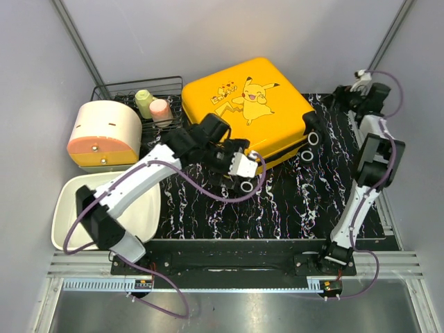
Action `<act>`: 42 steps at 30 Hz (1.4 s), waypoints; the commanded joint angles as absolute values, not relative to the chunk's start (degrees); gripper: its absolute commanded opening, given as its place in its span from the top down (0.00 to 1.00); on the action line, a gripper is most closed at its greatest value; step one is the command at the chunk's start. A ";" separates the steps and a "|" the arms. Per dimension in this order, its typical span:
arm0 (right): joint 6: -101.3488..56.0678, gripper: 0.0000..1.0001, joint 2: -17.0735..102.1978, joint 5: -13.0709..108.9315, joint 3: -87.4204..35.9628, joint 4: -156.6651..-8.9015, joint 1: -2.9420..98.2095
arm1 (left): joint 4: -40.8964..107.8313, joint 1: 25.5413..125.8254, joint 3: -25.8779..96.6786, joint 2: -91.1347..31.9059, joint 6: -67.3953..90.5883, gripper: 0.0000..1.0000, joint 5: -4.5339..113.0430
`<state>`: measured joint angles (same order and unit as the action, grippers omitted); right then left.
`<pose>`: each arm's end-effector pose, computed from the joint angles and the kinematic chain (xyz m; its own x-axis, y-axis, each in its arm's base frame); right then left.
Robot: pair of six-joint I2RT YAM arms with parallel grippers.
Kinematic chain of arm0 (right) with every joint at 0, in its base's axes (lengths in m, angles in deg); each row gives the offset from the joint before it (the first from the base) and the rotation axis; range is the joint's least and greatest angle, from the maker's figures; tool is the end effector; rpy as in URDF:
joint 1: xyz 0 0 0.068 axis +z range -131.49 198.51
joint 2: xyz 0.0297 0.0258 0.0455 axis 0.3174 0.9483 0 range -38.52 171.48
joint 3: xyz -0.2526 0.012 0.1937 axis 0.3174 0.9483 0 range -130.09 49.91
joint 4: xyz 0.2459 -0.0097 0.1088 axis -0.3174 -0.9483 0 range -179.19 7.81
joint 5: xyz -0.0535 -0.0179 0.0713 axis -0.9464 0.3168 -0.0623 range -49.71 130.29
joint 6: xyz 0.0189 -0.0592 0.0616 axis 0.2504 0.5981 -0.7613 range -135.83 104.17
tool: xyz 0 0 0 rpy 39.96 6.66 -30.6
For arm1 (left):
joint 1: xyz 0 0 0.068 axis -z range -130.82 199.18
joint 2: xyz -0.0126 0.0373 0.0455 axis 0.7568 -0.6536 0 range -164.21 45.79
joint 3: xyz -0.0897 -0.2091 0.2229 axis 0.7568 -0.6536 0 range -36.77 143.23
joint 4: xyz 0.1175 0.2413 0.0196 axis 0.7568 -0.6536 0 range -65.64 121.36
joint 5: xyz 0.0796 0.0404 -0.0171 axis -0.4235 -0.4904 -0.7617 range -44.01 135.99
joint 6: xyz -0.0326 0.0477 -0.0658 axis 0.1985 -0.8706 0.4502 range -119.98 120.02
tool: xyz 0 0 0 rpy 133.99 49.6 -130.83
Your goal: Open, take out, and arrange the luggage
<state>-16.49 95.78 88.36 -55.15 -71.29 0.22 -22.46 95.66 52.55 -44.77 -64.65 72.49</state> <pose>0.5942 -0.1356 0.2253 -0.3041 0.1087 -0.9464 -0.4574 0.8548 0.2452 0.2226 -0.2844 0.3614 0.5039 0.6440 -0.5756 0.8632 -0.3528 0.3611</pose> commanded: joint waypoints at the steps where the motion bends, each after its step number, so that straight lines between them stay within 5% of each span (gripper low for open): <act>1: -6.78 0.02 79.45 81.87 -52.14 -85.34 -2.49 | -18.92 92.36 55.87 -35.79 -44.83 0.01 69.64; 6: -0.72 0.00 66.90 79.75 -49.32 -100.35 -4.96 | -11.80 81.47 52.54 -29.19 -25.44 0.01 72.71; 13: 6.13 0.00 56.67 81.34 -51.08 -126.09 -3.47 | -2.21 72.40 44.36 -21.28 -1.05 0.01 59.71; 19: 13.43 0.00 53.42 73.71 -51.78 -139.46 3.81 | -3.27 63.61 40.59 -20.92 11.25 0.01 68.63; 34: 16.77 0.00 59.65 55.33 -52.22 -140.19 13.85 | 3.58 57.53 30.91 -20.57 20.14 0.01 77.10; 42: 18.54 0.06 62.55 56.81 -50.55 -140.55 13.94 | 7.72 57.45 25.29 -19.77 22.17 0.01 76.05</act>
